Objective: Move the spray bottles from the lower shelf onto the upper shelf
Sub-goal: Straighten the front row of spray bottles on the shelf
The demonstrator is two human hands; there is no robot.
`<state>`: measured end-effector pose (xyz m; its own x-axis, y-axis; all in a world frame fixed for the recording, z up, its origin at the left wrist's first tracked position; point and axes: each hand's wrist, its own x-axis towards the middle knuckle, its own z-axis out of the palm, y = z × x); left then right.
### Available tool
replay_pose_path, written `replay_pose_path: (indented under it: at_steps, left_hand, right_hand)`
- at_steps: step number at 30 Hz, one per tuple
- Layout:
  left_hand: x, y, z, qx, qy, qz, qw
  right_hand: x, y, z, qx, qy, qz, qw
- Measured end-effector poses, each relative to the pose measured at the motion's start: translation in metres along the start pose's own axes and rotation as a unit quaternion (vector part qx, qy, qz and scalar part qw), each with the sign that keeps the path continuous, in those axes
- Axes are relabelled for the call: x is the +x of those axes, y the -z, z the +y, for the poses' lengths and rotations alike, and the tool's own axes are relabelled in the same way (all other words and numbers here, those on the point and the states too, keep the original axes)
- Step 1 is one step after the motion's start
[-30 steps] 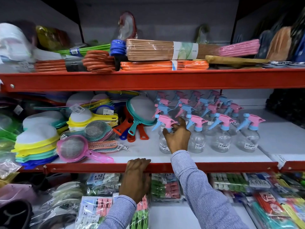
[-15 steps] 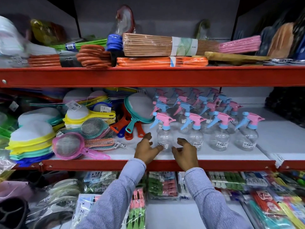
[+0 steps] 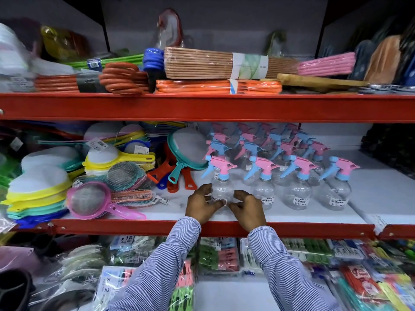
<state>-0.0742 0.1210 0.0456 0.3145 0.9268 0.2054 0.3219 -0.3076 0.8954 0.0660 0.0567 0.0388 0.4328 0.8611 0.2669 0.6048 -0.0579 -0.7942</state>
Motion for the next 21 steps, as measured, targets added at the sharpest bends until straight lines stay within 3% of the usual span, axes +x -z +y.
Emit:
replay_pose_path:
  at_steps: [11,14,18,21]
  left_hand:
    - [0.001,-0.001,-0.004,0.017,-0.005,-0.007,1.000]
    - [-0.005,0.001,-0.004,0.016,0.013,0.046,0.999]
    - [-0.031,-0.013,0.003,0.024,-0.101,0.190,0.976]
    - [-0.043,-0.047,0.019,0.023,-0.125,0.140,0.982]
  right_hand:
    - [-0.005,0.004,-0.001,0.003,-0.005,0.022,1.000]
    - [-0.018,0.019,0.004,0.015,-0.002,0.075,0.997]
    - [-0.036,0.055,0.028,0.012,0.009,0.192,0.981]
    - [-0.029,0.077,0.042,-0.007,-0.013,0.177,0.984]
